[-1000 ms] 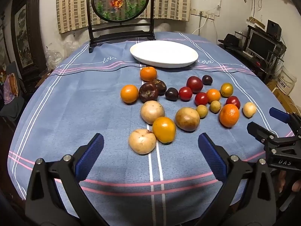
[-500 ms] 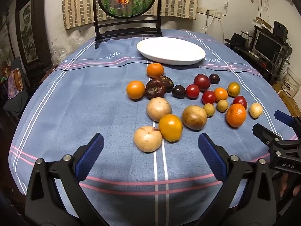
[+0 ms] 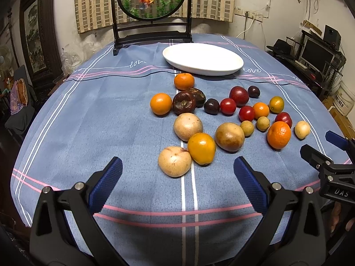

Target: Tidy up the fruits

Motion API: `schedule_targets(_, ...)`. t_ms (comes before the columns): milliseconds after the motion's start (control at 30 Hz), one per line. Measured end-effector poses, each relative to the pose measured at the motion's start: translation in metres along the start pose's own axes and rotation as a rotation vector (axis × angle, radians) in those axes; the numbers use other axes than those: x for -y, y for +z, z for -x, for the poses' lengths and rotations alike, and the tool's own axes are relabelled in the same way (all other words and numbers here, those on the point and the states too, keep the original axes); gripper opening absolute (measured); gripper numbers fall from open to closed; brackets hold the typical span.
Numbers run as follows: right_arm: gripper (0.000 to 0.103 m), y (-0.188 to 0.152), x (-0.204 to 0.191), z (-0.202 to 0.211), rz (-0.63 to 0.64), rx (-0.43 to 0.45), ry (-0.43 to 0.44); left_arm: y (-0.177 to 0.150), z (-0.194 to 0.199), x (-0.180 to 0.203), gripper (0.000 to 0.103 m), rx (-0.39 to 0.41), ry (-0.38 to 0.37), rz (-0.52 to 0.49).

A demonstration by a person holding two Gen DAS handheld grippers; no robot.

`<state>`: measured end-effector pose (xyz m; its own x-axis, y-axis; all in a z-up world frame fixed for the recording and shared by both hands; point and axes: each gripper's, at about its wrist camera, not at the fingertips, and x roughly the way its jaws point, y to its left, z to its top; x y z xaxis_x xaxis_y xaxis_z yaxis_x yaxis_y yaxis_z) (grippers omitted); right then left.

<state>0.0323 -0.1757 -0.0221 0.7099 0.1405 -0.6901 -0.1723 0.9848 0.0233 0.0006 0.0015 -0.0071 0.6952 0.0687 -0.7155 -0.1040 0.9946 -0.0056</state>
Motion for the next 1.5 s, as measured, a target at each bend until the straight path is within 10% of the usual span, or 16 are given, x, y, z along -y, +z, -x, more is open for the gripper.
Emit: schedule_targets(1500, 0.102, -0.0015, -0.0018, -0.0020, -0.013, -0.005, 0.029, -0.0016, -0.0051, -0.0005, 0.101, -0.018, 0.013, 0.005)
